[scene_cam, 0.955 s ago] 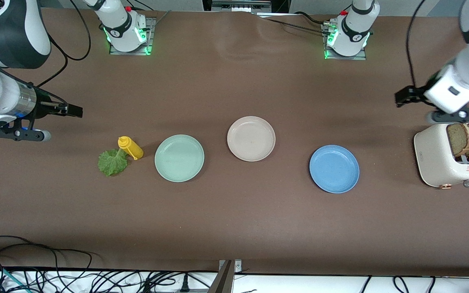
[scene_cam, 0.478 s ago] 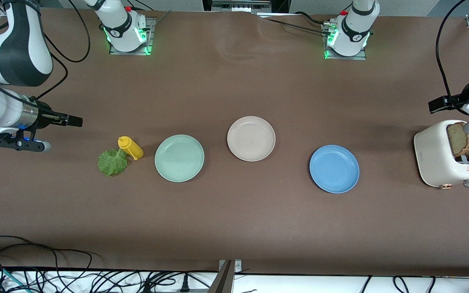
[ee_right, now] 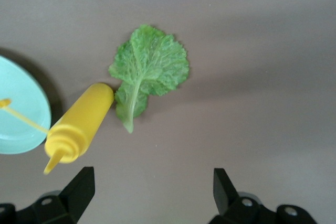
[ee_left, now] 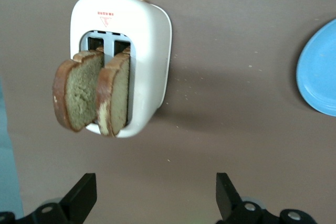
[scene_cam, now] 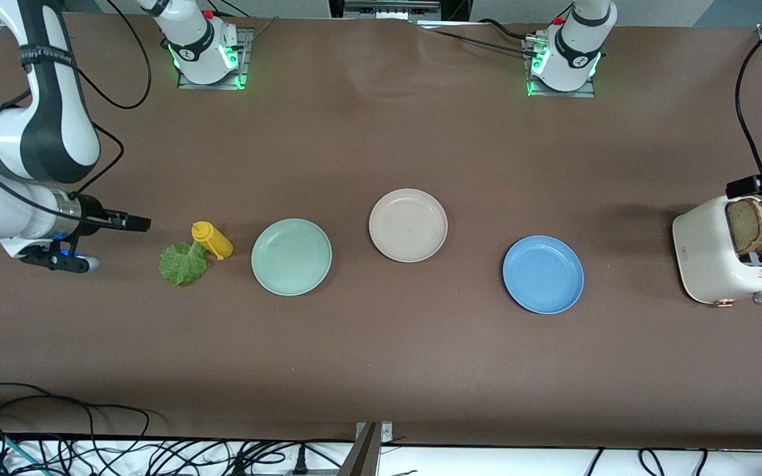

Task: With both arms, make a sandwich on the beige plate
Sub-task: 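Grasp the lettuce with the right gripper while the left gripper grasps bread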

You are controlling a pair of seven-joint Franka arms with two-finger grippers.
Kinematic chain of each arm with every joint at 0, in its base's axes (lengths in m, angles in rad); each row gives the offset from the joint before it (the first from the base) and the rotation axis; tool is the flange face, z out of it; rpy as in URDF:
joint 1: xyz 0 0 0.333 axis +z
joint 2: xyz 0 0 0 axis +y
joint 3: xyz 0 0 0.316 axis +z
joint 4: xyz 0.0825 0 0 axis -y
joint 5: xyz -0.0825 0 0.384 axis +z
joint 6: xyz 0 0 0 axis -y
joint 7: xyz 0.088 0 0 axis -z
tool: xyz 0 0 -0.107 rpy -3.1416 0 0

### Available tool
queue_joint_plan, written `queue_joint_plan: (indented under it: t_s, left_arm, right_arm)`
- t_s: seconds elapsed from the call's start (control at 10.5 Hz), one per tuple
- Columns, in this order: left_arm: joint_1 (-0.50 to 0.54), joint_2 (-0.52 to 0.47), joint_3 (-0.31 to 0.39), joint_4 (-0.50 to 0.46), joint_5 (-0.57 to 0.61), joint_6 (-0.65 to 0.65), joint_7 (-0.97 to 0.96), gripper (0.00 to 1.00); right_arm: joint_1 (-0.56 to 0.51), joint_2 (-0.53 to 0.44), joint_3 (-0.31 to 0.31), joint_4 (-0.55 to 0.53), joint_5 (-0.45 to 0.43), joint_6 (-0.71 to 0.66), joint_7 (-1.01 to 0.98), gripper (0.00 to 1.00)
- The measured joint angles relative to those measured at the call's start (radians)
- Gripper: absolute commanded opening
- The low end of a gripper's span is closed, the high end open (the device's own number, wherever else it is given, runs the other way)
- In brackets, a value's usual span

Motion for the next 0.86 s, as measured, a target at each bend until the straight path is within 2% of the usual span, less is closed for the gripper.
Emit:
queue_joint_plan:
  t_s: [0.19, 0.29, 0.38, 0.67, 0.76, 0.86]
  left_arm:
    - [0.051, 0.077, 0.0, -0.001, 0.0, 0.059, 0.032, 0.98]
    - [0.068, 0.104, 0.001, 0.0, 0.001, 0.071, 0.048, 0.93]
    - [0.08, 0.121, 0.0, 0.0, 0.001, 0.077, 0.063, 0.87]
    - [0.087, 0.139, 0.0, 0.0, 0.013, 0.106, 0.075, 0.84]
    - [0.09, 0.146, 0.0, 0.0, 0.034, 0.117, 0.076, 0.78]
    - [0.093, 0.158, 0.0, 0.0, 0.045, 0.132, 0.077, 0.58]
  right_arm:
    - [-0.006, 0.05, -0.002, -0.001, 0.007, 0.036, 0.0, 1.0]
    - [-0.008, 0.071, -0.002, -0.001, 0.008, 0.051, 0.0, 1.0]
    - [-0.008, 0.088, -0.002, -0.002, 0.012, 0.065, 0.0, 1.0]
    - [-0.008, 0.137, -0.001, -0.003, 0.067, 0.095, 0.0, 1.0]
    - [-0.008, 0.158, -0.001, -0.004, 0.076, 0.113, 0.0, 1.0]
    - [-0.008, 0.181, -0.001, -0.004, 0.079, 0.132, 0.0, 1.0]
